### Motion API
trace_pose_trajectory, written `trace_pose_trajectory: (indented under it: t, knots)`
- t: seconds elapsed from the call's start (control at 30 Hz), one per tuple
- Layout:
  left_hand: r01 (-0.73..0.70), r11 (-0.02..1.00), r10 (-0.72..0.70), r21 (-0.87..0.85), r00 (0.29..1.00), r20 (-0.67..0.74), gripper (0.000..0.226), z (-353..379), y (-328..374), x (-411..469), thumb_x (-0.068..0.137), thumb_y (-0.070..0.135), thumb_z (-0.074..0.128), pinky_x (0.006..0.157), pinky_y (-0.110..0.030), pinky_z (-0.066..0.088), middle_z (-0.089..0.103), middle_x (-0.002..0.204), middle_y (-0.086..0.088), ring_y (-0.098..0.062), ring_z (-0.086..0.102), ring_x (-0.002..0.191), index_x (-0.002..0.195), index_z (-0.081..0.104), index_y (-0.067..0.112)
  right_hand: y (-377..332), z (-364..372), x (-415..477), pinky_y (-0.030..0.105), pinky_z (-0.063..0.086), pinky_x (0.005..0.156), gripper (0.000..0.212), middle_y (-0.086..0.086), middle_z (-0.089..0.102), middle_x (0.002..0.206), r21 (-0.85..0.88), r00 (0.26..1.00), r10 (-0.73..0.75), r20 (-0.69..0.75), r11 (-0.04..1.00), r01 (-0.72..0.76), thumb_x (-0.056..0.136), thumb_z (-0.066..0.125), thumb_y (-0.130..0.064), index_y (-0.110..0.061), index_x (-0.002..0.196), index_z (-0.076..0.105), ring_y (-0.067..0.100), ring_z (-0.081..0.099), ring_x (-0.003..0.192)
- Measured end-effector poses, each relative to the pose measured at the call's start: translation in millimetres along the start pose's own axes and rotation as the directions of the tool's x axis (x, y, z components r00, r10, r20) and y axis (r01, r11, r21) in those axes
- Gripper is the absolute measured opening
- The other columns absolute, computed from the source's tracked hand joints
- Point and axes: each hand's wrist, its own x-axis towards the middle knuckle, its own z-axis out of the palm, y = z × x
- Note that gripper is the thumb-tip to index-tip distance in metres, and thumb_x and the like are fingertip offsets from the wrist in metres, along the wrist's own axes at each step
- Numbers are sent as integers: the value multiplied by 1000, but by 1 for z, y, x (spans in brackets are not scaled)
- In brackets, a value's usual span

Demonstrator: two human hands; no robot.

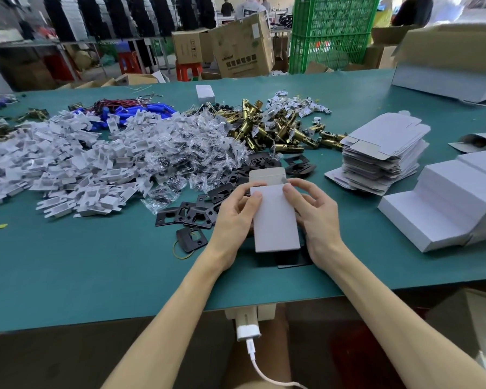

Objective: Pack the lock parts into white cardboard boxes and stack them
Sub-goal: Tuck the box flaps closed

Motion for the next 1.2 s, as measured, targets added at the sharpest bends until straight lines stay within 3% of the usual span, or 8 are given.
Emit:
trace_pose_trajectory:
  t: [0.2, 0.4, 0.53, 0.77, 0.9, 1.03, 1.2]
  knots:
    - [-4, 1000, 3, -12, 999, -34, 15, -2, 0, -1, 105, 25, 62, 84, -57, 57, 70, 118, -20, -22, 65, 94, 111, 74, 19, 3, -2, 0, 41, 54, 74, 13, 3, 75, 89, -20, 999, 0, 35, 1000, 1, 92, 75, -23, -14, 100, 72, 20, 66, 82]
    - [41, 998, -43, -56, 998, -35, 20, -2, 0, -1, 105, 23, 61, 94, -62, 54, 72, 121, -19, -24, 67, 98, 116, 74, 13, 5, -4, 1, 40, 53, 73, 11, 2, 74, 91, -42, 999, -5, 49, 999, 7, 92, 75, -25, -15, 97, 72, 19, 66, 83]
    - [62, 992, -63, -111, 998, -3, 23, -3, 1, 0, 105, 16, 58, 98, -55, 52, 69, 129, -15, -23, 64, 103, 123, 71, 7, 6, -4, 1, 38, 53, 72, 6, 3, 74, 91, -51, 998, 2, 67, 999, 2, 92, 76, -25, -20, 91, 74, 18, 67, 84]
    - [104, 974, -103, -201, 995, 17, 25, -5, 1, 1, 104, 11, 58, 102, -52, 51, 70, 132, -10, -24, 66, 107, 126, 71, 12, 6, -4, 2, 37, 53, 72, 5, 1, 73, 89, -68, 997, -9, 75, 998, 14, 92, 75, -24, -24, 87, 75, 17, 66, 83]
    - [106, 982, -101, -156, 994, 36, 22, -4, 1, 0, 105, 18, 58, 94, -48, 53, 72, 126, -16, -24, 66, 102, 119, 75, 14, 6, -4, 1, 40, 53, 75, 5, 4, 74, 92, -56, 997, 2, 75, 998, 2, 92, 75, -25, -20, 93, 75, 19, 66, 85]
    - [90, 988, -83, -125, 995, 64, 23, -2, 1, -1, 107, 22, 56, 82, -35, 57, 76, 112, -9, -17, 68, 94, 111, 79, 20, 4, -5, 0, 43, 51, 76, 12, 8, 75, 96, -43, 997, 15, 71, 999, -12, 92, 75, -27, -16, 98, 74, 23, 65, 85]
    - [106, 972, -88, -208, 991, 97, 25, -4, 2, 0, 104, 22, 60, 92, -39, 55, 71, 130, -12, -21, 65, 106, 123, 75, 16, 1, -2, -3, 41, 54, 74, 13, 10, 75, 96, -6, 998, 32, 53, 999, -31, 92, 75, -26, -15, 97, 75, 22, 66, 83]
